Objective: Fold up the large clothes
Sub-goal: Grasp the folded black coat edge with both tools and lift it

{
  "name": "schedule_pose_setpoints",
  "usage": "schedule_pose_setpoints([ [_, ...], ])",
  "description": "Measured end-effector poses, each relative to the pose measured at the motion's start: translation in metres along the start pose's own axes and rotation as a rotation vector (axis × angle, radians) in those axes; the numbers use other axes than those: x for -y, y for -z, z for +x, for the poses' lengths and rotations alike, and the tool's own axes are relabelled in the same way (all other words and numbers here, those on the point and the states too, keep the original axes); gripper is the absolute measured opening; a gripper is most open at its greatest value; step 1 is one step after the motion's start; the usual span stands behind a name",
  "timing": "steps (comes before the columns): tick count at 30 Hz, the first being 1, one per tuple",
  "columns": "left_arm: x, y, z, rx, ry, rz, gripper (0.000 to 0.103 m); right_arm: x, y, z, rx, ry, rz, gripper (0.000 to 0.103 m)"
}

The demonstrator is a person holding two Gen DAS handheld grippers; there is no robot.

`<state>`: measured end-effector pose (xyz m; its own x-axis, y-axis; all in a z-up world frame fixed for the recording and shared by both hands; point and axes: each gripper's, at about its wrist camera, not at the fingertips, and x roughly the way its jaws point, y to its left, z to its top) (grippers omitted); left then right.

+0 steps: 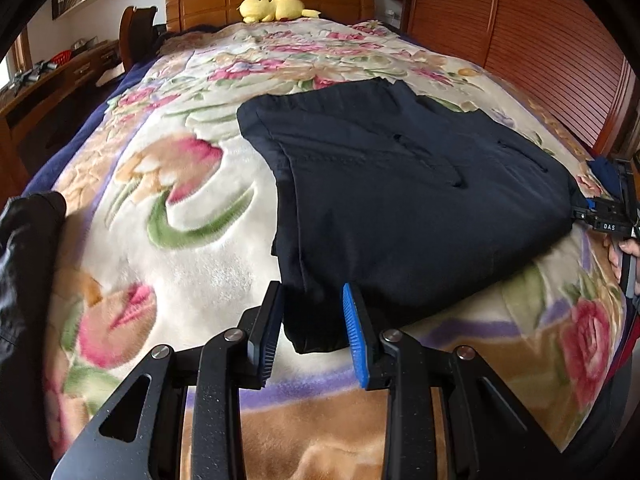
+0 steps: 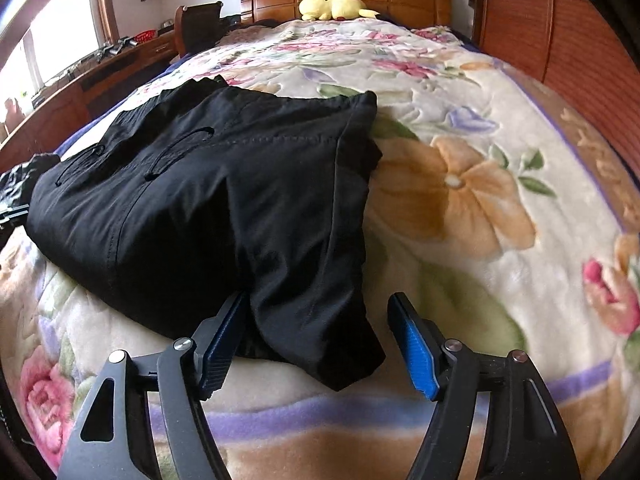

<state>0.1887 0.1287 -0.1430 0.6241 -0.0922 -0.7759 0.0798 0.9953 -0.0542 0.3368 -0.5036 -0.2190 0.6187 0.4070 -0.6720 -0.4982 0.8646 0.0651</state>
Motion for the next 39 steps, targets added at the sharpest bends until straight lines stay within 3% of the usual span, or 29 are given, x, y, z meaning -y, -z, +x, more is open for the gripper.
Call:
schedule_pose_setpoints([
  [20,0.004,0.009,0.015,-0.020,-0.006,-0.003,0.031,0.001,0.003,0.003,0.013,-0.011,0.015,0.074],
  [22,0.006,0.009,0.014,-0.022,-0.002,0.007,0.024,0.001,0.003,0.003,0.014,-0.011,0.013,0.073],
  [27,0.011,0.006,0.005,0.001,-0.020,0.032,0.010,-0.006,0.004,0.000,0.019,-0.035,-0.019,0.051],
  [29,0.010,0.004,-0.003,0.019,-0.018,0.023,0.008,-0.008,0.003,-0.002,0.022,-0.045,-0.032,0.040],
  [30,0.008,0.003,-0.009,0.035,-0.016,0.015,0.007,-0.008,0.003,-0.004,0.028,-0.050,-0.040,0.028],
  [33,0.010,-0.001,-0.028,0.081,-0.019,0.010,0.007,-0.011,0.001,-0.014,0.045,-0.055,-0.062,0.017],
  [39,0.016,0.002,-0.070,0.173,0.004,0.015,0.006,-0.015,-0.003,-0.050,0.093,-0.057,-0.103,0.013],
])
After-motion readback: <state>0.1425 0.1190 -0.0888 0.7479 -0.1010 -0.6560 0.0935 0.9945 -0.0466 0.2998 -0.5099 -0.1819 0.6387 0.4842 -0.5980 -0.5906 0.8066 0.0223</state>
